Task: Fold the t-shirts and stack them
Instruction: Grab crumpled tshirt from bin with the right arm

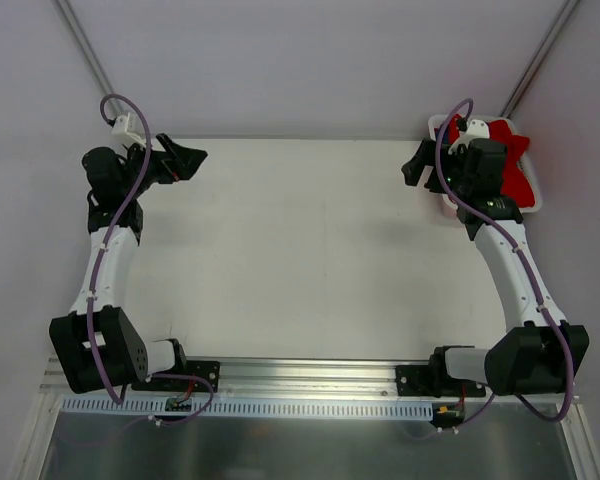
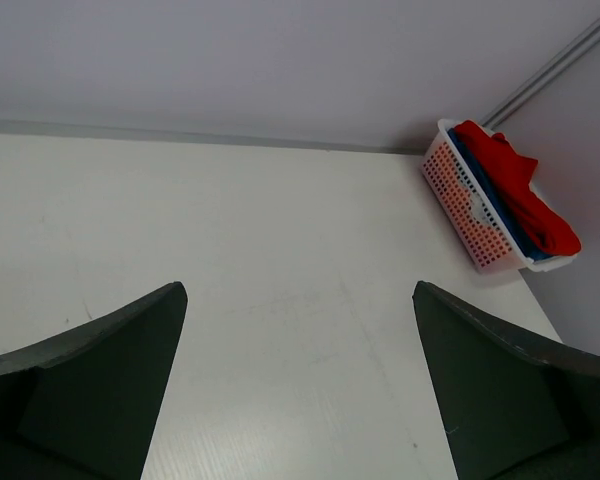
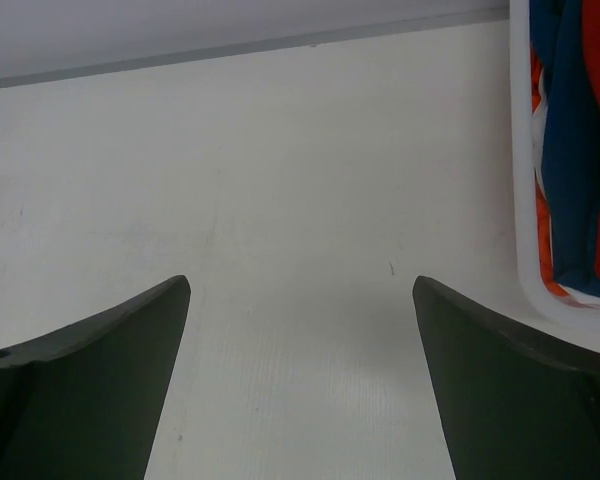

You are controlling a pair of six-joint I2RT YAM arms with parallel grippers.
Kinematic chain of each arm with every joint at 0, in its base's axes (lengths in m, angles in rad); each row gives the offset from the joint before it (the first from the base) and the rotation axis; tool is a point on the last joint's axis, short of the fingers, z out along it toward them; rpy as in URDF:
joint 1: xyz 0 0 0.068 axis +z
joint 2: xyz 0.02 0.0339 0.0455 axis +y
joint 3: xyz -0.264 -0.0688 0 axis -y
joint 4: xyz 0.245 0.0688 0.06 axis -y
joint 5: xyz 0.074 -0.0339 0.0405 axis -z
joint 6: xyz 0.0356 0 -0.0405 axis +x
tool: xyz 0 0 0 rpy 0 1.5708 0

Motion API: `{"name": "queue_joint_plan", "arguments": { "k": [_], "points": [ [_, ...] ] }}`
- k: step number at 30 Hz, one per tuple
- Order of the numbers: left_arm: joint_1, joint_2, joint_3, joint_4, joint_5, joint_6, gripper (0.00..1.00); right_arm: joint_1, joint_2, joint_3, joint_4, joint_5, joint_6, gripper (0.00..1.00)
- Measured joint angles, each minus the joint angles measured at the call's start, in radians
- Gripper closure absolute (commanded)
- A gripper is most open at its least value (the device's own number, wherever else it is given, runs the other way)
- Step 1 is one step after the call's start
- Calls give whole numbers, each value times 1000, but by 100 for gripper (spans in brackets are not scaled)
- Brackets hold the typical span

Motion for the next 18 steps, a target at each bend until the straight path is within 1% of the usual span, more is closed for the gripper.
{"name": "queue_joint_plan", "arguments": {
  "k": [4, 7, 12, 18],
  "points": [
    [0, -51, -16, -3, -4, 0, 1, 0, 3, 5, -20, 4, -8, 0],
    [0, -85, -34, -3, -5, -1, 1, 1, 33, 51, -67, 10, -39, 1],
    [0, -101, -68, -3, -8, -13, 1, 2, 125, 144, -93, 77, -86, 0],
    [0, -121, -101, -11, -21, -30, 1, -2, 288, 274, -105, 117, -98, 0]
  ]
}}
